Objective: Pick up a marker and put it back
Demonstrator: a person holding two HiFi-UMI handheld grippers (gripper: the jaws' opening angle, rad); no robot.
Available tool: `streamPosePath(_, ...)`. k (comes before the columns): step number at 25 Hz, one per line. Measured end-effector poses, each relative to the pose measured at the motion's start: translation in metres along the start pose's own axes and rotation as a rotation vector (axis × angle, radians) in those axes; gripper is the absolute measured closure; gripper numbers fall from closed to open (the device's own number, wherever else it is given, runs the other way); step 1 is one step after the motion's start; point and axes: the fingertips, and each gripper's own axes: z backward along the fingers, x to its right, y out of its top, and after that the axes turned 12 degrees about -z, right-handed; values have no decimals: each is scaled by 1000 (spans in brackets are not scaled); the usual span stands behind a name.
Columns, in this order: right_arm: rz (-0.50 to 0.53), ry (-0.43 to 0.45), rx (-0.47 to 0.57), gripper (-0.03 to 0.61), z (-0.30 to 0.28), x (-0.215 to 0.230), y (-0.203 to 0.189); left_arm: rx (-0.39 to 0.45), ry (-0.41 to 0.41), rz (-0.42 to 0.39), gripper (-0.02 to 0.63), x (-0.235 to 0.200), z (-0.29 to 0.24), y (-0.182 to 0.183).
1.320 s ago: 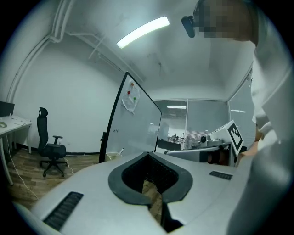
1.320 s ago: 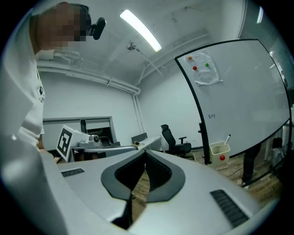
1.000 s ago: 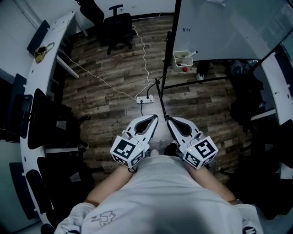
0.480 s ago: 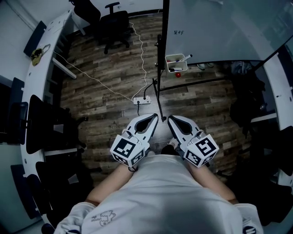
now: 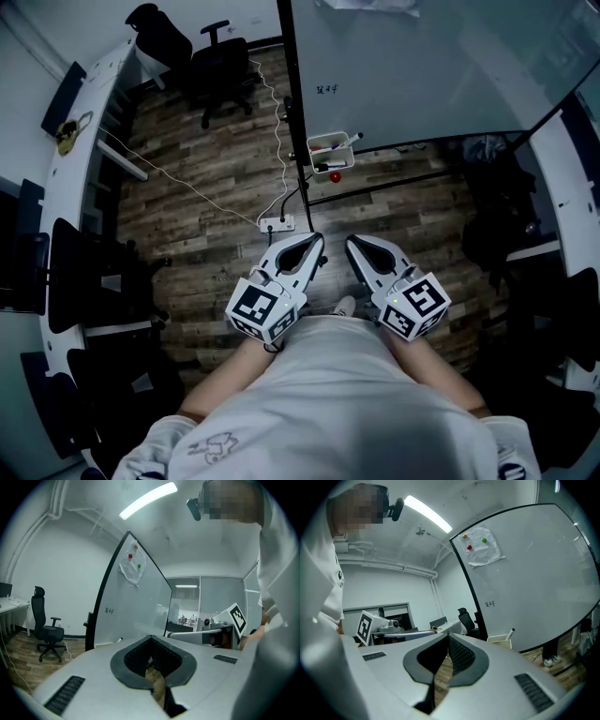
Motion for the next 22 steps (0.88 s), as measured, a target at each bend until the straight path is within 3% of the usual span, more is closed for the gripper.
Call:
streamPosePath(5, -3, -36, 56, 568, 17, 27, 24, 9, -36, 6, 609, 8, -27, 6)
streamPosePath(13, -14, -63, 46, 568, 13, 42, 28, 15, -87, -10, 609, 5, -55, 11)
streamPosePath(22, -23, -148, 106, 568, 7, 69, 49, 21, -198, 3, 609, -8, -89, 15)
